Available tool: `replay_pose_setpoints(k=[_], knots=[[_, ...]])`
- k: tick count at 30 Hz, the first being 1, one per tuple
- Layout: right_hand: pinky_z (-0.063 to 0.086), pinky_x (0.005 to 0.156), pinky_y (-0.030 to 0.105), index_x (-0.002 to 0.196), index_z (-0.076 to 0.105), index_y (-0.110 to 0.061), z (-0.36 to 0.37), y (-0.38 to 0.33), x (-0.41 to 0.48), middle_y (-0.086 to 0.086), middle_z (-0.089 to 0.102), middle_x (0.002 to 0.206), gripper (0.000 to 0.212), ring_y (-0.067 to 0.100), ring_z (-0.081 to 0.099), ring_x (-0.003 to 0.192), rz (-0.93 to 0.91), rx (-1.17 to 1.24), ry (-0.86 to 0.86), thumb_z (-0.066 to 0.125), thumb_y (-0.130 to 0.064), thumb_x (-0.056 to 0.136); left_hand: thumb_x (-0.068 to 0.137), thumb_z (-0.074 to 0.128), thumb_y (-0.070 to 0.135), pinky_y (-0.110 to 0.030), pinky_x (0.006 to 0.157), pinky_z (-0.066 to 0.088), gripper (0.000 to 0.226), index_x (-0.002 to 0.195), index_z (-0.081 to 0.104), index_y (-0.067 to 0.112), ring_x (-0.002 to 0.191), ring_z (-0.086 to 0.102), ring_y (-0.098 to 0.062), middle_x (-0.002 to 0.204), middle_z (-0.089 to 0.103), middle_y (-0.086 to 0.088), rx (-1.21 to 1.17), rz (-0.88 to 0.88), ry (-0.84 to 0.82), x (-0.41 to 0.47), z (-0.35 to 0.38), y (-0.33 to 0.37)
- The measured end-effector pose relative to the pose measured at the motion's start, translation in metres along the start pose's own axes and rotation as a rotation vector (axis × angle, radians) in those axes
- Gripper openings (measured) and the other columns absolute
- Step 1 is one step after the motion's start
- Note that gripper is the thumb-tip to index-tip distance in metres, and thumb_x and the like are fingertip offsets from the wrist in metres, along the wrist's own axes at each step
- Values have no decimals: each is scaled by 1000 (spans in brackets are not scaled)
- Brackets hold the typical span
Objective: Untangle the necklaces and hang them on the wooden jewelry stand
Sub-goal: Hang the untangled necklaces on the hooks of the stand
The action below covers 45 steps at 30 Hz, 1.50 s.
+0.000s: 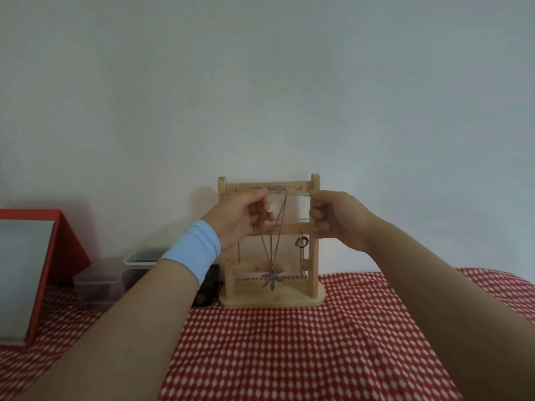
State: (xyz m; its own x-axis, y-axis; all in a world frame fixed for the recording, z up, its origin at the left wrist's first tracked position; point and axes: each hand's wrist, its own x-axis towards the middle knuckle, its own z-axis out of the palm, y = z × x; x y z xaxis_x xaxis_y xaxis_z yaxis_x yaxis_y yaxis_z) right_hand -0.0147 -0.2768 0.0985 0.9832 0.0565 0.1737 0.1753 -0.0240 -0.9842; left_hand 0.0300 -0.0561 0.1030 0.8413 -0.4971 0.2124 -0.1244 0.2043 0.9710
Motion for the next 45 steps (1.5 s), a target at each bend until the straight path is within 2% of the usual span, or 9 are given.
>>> replay_pose_setpoints(k=[6,11,15,21,27,36,39,42,45], knots=[[58,60,41,93,70,-7,10,-9,9,4,64,69,23,19,50,47,-189,-109,328,60,-27,102,92,65,23,-19,40,40,17,82,67,9,51,65,-18,63,70,-1,386,178,402,20,27,1],[65,70,43,74,77,-12,12,-7,22,-1,75,64,28,26,68,54,-250,-253,598,68,-30,94,90,66,21,-16,38,45,23,75,71,5,42,64,-13,68,74,-6,454,213,590,31,46,6],[64,74,43,60,75,-16,10,-3,27,-4,74,59,31,23,74,61,-207,-354,664,67,-27,88,92,61,19,-20,39,45,24,81,70,-1,42,66,-16,70,74,-10,433,152,588,36,52,1],[64,74,40,63,76,-13,10,17,12,-6,74,60,28,17,72,57,-159,-438,612,68,-23,87,86,62,19,-38,58,61,21,73,71,5,54,70,-26,65,73,-8,589,83,535,37,45,-25],[61,65,36,70,78,-20,14,43,-2,-4,74,63,13,15,69,61,-146,-508,559,76,-27,80,87,62,27,-21,57,47,23,69,68,14,51,69,-16,69,75,-2,855,15,372,25,53,-46],[63,66,39,73,78,-17,18,71,2,-5,74,65,29,15,71,59,-107,-636,582,71,-40,91,95,54,31,-48,58,61,35,81,69,3,50,70,-24,72,75,-2,837,-42,362,30,54,-69],[62,66,35,77,76,-22,21,69,3,-6,73,68,34,14,70,62,-85,-814,593,65,-49,94,95,54,34,-47,56,60,37,76,71,6,53,70,-26,72,74,-5,858,-3,398,33,54,-74],[54,58,29,65,64,-22,19,70,3,-3,66,63,45,16,66,60,-68,-1014,628,61,-56,95,94,55,31,-47,56,60,36,76,69,4,54,70,-25,72,74,-7,850,27,405,34,54,-77],[46,52,26,59,55,-22,17,76,5,-2,63,62,51,17,63,59,-44,-1039,631,60,-57,95,93,56,24,-45,60,61,27,77,70,7,53,71,-21,73,74,-4,812,33,375,34,55,-80]])
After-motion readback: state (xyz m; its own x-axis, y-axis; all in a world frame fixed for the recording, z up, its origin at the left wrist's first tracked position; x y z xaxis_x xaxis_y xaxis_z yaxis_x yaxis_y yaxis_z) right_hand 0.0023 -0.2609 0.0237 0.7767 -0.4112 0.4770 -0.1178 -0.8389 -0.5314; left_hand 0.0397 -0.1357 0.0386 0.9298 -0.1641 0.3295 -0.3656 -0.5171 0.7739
